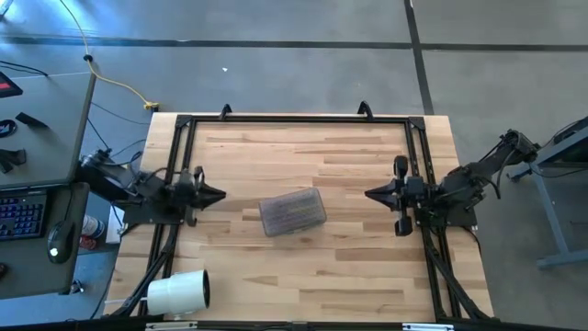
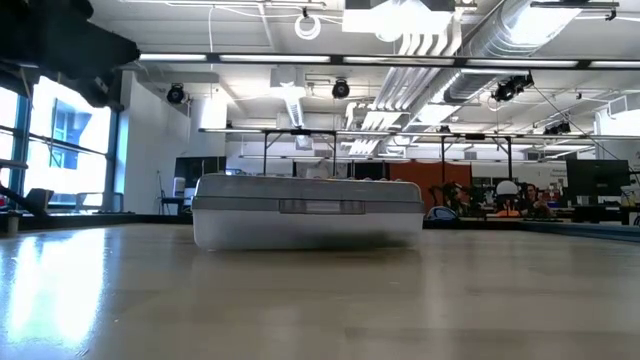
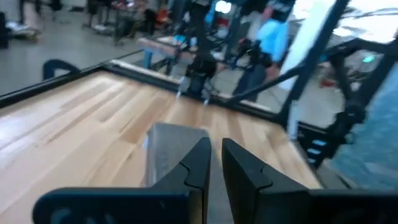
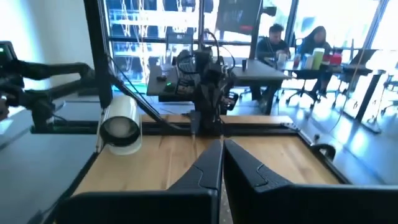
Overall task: Pick & place school supplies into a supply box
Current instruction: Return to Home Position
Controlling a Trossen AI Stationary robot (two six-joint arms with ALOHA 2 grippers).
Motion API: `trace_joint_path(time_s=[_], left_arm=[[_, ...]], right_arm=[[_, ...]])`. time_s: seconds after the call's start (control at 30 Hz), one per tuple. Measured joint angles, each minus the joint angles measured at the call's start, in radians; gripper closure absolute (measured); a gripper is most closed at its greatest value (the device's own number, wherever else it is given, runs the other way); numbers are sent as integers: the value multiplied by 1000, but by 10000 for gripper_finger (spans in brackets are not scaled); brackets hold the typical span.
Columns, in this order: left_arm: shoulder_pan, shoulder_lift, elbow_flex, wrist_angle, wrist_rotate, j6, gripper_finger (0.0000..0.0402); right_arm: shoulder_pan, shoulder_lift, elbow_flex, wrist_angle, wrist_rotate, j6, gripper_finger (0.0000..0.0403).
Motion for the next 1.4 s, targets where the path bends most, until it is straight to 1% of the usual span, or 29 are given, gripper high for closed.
trace_joint_path(time_s=[0.07, 0.13, 0.2, 0.27, 0.37, 0.47, 0.5, 0.6, 0.67, 0.73, 0.93, 1.07, 1.23, 1.4], left_arm=[[0, -43, -8, -7, 36, 16, 328], [0, -46, -14, -15, 52, 48, 328], [0, -44, -15, -15, 52, 114, 328], [0, -43, -15, -13, 46, 153, 328], [0, -45, -30, -14, 35, 146, 328], [0, -44, -48, -10, 30, 143, 328], [0, -45, -57, -11, 12, 143, 328], [0, -44, -68, -21, -97, 142, 328], [0, -45, -67, -14, -152, 146, 328], [0, -44, -67, -21, -174, 146, 328], [0, -44, -67, -50, -145, 146, 328], [0, -44, -67, -45, -136, 146, 328], [0, -44, -67, -45, -136, 146, 328], [0, -44, -67, -44, -136, 146, 328]], right_arm=[[0, -1, 0, -5, -4, -28, 402], [1, -5, 0, -45, -13, -23, 402], [1, -18, 0, -102, -18, 17, 402], [1, -40, -4, -140, -18, 95, 402], [2, -81, -54, -111, -35, 125, 402], [2, -129, -144, -25, -50, 122, 402], [2, -149, -177, 9, -50, 109, 402], [0, -218, -271, 106, -49, 69, 402], [0, -273, -328, 149, -49, 55, 402], [0, -339, -377, 168, -45, 47, 402], [0, -537, -476, 176, -45, 45, 402], [0, -631, -536, 171, -47, 57, 402], [0, -698, -600, 179, -48, 59, 402], [0, -716, -633, 168, -50, 67, 402]])
